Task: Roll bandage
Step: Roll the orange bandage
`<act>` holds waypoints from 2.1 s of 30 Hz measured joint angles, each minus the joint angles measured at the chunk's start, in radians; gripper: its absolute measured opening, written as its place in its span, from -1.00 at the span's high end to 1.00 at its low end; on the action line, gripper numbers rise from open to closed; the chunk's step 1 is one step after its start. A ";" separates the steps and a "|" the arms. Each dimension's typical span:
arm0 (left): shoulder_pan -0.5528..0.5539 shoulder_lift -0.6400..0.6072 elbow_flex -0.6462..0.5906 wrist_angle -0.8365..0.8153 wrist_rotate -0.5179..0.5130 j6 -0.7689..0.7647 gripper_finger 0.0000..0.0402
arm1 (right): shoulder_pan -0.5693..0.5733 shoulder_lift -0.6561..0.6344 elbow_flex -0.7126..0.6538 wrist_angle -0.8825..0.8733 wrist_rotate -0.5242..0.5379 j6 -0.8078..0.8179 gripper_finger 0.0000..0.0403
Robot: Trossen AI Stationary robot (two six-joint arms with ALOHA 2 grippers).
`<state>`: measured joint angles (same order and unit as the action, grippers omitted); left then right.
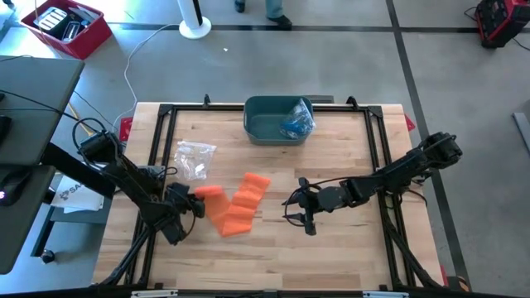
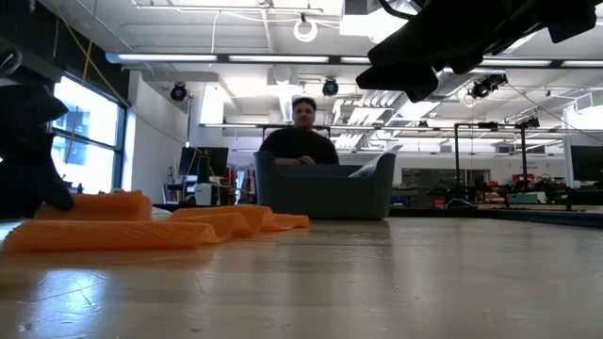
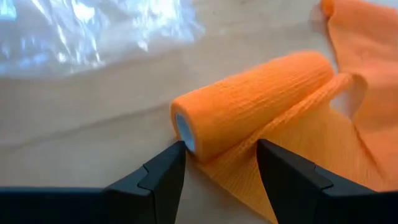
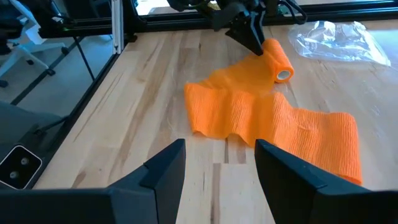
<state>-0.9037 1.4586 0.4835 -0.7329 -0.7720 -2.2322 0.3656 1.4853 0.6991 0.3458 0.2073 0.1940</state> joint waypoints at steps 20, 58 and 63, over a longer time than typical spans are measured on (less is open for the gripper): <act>0.013 0.000 -0.063 0.222 -0.180 0.124 0.04 | 0.001 0.034 0.000 0.040 -0.048 -0.013 0.08; 0.000 0.017 -0.063 0.284 -0.400 0.018 0.04 | -0.097 0.822 0.964 -0.728 -0.272 -0.158 0.89; 0.000 0.065 -0.063 0.451 -0.392 0.136 0.04 | -0.058 0.793 0.961 -0.777 -0.241 -0.158 0.93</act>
<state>-0.9039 1.5240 0.4202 -0.2823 -1.1638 -2.0964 0.3073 2.2779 1.6600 -0.4308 -0.0340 0.0357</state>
